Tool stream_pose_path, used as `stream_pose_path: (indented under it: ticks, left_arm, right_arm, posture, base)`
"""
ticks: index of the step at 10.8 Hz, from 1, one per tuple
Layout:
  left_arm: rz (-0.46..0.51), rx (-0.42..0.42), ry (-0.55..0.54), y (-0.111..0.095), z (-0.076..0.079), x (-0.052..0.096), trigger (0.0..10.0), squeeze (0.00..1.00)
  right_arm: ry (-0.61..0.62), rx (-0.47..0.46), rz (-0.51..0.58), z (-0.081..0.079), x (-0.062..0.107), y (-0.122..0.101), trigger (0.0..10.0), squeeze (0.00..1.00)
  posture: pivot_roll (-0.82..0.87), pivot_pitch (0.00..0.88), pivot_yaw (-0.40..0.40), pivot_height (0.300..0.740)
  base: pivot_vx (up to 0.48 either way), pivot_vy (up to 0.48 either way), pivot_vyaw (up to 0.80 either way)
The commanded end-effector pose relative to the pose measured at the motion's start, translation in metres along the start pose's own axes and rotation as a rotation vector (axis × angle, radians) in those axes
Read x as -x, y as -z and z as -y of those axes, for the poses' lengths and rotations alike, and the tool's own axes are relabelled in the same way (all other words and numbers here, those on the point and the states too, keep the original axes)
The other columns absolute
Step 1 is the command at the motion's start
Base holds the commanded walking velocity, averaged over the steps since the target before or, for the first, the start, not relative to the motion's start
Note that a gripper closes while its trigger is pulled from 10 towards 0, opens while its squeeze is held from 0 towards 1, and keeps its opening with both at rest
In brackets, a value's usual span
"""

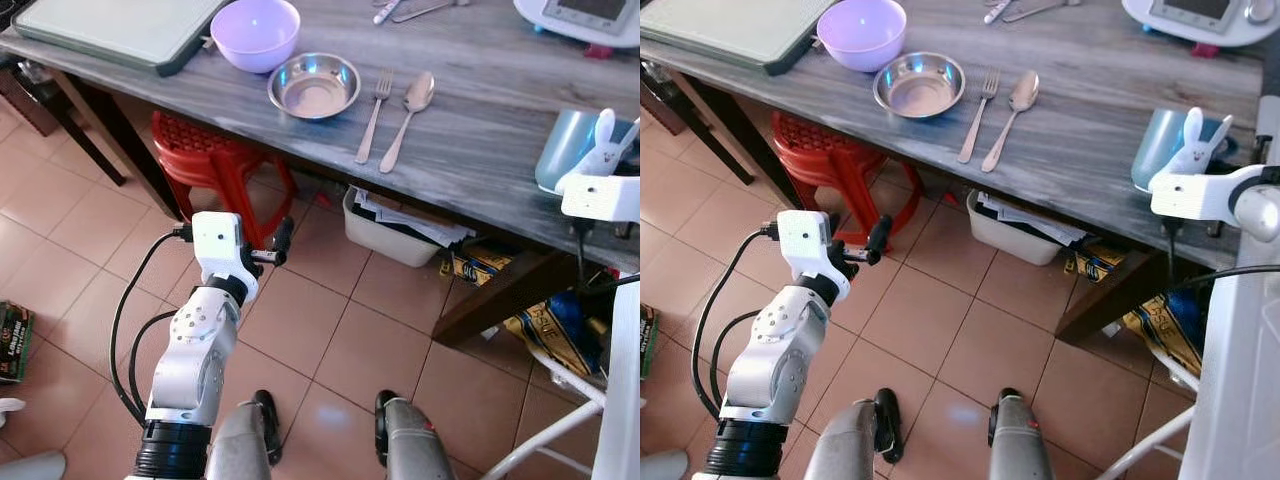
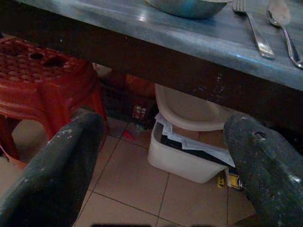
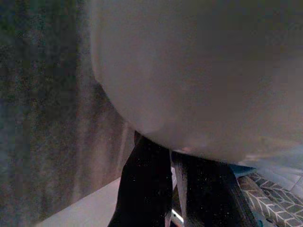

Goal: Setting the table

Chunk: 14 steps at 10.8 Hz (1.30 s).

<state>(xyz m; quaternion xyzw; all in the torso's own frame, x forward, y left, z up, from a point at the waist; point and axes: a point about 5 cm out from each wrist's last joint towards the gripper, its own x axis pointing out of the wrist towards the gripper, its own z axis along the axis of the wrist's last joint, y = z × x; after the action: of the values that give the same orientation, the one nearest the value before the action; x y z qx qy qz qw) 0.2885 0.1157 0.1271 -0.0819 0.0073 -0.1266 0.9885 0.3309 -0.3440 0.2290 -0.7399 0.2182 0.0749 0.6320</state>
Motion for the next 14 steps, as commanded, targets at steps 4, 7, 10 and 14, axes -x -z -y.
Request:
stream_pose_path:
  ticks: [4, 7, 10, 14]
  left_arm:
    - [-0.020, -0.005, -0.012, 0.005, -0.004, 0.003, 10.0, 0.00]
    - [-0.021, -0.004, -0.009, 0.005, -0.003, 0.003, 10.0, 0.00]
    - [-0.030, -0.002, -0.007, 0.007, -0.002, 0.005, 10.0, 0.00]
    - [-0.037, -0.001, -0.012, 0.009, -0.003, 0.007, 10.0, 0.00]
  right_arm:
    - [-0.026, -0.001, -0.087, -0.021, -0.003, 0.021, 10.0, 0.00]
    - [0.083, 0.201, -0.140, -0.009, 0.002, 0.033, 10.0, 0.00]
    - [0.108, 0.418, -0.042, -0.018, 0.000, 0.015, 10.0, 0.00]
    - [0.063, 0.395, 0.012, -0.035, -0.001, 0.011, 10.0, 1.00]
  posture:
    - [-0.13, 0.240, 0.052, 0.740]
    - [-0.13, 0.244, 0.056, 0.740]
    - [-0.13, 0.249, 0.053, 0.740]
    - [-0.13, 0.251, 0.048, 0.740]
  base:
    - [0.000, 0.000, 0.00]
    - [0.000, 0.000, 0.00]
    - [0.000, 0.000, 0.00]
    - [0.000, 0.000, 0.00]
